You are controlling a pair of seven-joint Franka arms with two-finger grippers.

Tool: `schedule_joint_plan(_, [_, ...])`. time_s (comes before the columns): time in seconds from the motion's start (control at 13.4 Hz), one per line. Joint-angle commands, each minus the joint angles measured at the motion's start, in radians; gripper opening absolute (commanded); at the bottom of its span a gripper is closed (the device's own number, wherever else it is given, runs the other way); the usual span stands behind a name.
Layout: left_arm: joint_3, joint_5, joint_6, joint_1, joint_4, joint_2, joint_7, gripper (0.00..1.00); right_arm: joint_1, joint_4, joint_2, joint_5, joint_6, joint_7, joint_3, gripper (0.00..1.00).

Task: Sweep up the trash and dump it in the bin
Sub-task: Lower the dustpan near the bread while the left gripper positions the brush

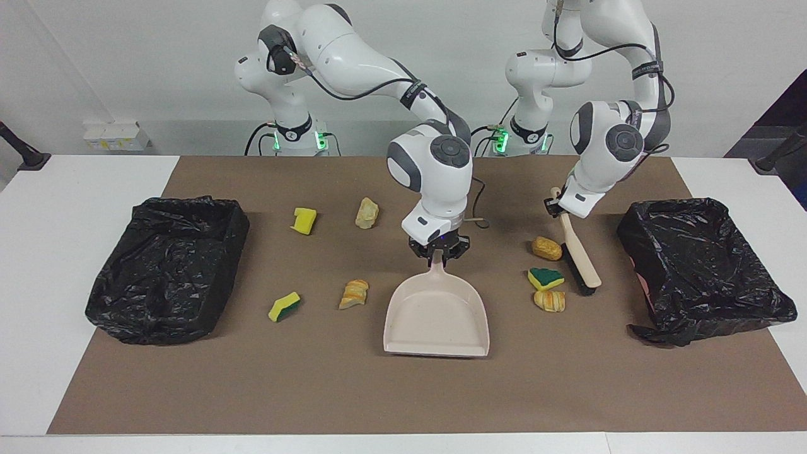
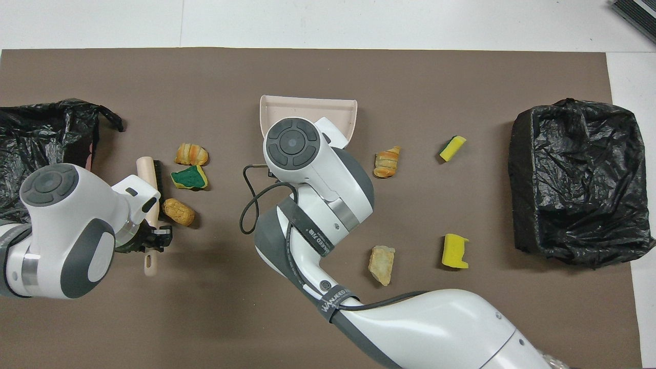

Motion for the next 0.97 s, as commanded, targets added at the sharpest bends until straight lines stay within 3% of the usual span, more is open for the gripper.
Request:
schedule_joint_plan(0.0, [0.01,-0.055,0.032,-0.063,-0.035,-0.038,-0.073,0.0,0.0,-0.06,-0.052,-0.021,-0.021,-0.11,0.007,0.0])
schedule_joint_plan(0.22, [0.01,-0.112,0.044,-0.109,-0.03,-0.038,-0.098,0.0,0.0,-0.075,-0.066,-0.021,-0.081,-0.47,0.007,0.0])
schedule_joint_plan(0.45, [0.012,-0.114,0.038,-0.129,0.008,-0.032,-0.075,0.0,0.0,-0.084,-0.07,-0.046,-0.082,-0.679,0.006,0.0])
schedule_joint_plan(0.75, [0.021,-0.099,-0.018,-0.065,0.097,-0.033,0.025,0.0,0.0,-0.172,-0.116,-0.14,-0.082,-0.941,0.006,0.0])
schedule_joint_plan(0.9, [0.02,-0.097,-0.006,-0.004,0.088,-0.033,0.1,0.0,-0.006,-0.192,-0.125,-0.207,-0.078,-1.107,0.007,0.0])
